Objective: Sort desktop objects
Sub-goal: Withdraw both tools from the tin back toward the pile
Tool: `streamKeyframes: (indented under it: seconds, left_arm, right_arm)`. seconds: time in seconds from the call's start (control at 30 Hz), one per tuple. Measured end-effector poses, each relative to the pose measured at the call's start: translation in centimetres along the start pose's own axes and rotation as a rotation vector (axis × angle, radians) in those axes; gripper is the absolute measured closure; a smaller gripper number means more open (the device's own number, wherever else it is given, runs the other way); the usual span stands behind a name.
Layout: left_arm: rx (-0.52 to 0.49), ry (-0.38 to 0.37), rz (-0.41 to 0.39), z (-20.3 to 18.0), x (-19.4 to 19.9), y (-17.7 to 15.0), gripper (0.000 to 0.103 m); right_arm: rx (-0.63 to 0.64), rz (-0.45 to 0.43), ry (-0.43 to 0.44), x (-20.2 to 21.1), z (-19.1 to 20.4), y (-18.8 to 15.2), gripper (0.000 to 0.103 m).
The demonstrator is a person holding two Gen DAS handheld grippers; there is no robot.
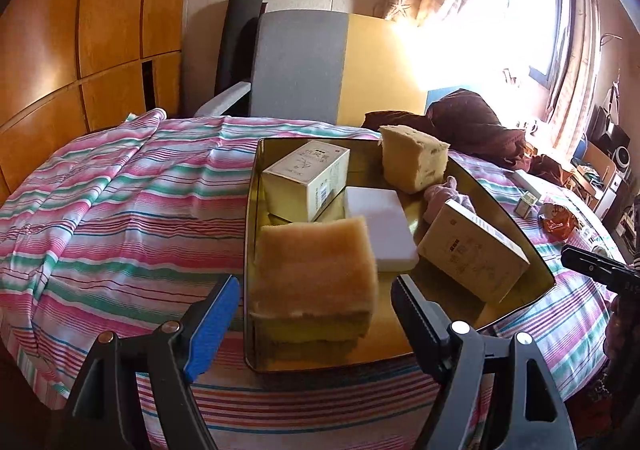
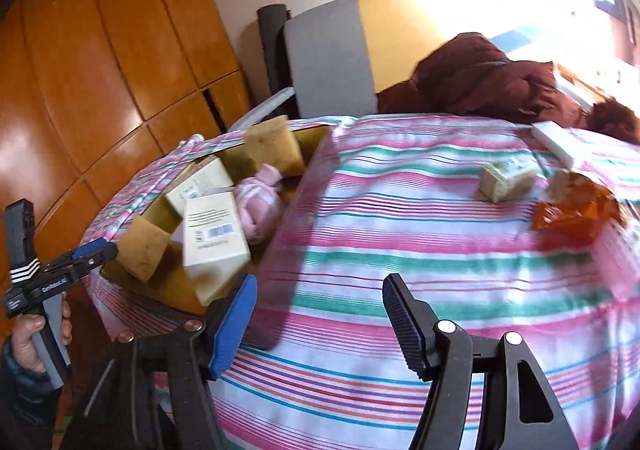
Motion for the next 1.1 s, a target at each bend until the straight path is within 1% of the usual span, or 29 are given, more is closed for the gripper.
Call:
streamKeyframes:
  seconds: [0.07, 0.2, 0.3, 0.4, 0.5, 0.67, 0.83, 0.97, 1.1]
  left_arm:
    - [-0.008, -0.027, -0.003, -1.2, 0.1, 0.2, 0.023]
    - [-0.054, -0.115, 0.004, -5.4, -0.2, 0.9, 0.023]
    - [-0.099, -0.217, 0.017, -10.1, -0.5, 1.7, 0.023]
    - [-0.150, -0.314, 0.038, -15.4, -1.0, 2.4, 0.023]
    - [-0.226, -0.384, 0.072, -20.8, -1.9, 2.5, 0.023]
    - [-0.349, -0.438, 0.119, -28.5, -3.5, 2.4, 0.022]
    - [-0.417, -0.469, 0.158, -34.3, -5.3, 3.2, 0.022]
    - [-0.510, -0.463, 0.165, -38.4, -7.2, 4.0, 0.021]
    - [-0.631, -0.434, 0.167, -41.9, -9.5, 4.6, 0.020]
  right_arm:
    - [-0.065, -0.015, -0.054, 1.1, -3.1, -0.5, 0.036]
    - [-0.191, -0.065, -0.150, 3.7, -8.9, -1.4, 0.036]
    - [-0.251, -0.109, -0.213, 5.6, -12.3, -1.9, 0.036]
    - [-0.297, -0.146, -0.260, 6.9, -14.7, -2.3, 0.036]
    - [-0.329, -0.168, -0.298, 7.6, -16.6, -3.0, 0.035]
    - [-0.356, -0.185, -0.322, 7.7, -18.7, -3.7, 0.034]
    - [-0.370, -0.200, -0.316, 7.2, -19.9, -3.9, 0.032]
    - [-0.385, -0.210, -0.287, 6.7, -20.3, -4.2, 0.032]
    - [-0.395, -0.225, -0.247, 6.3, -20.5, -4.5, 0.031]
Point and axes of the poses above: each gripper's, at about its wrist camera, not at the fingertips, and x roughly against the way its jaws point, z to its left, y to its top, the point moved 9 cm from there along -x, roughly the way its jaws point, and after that the axes turned 3 degrees about z, right-handed, at the moved point
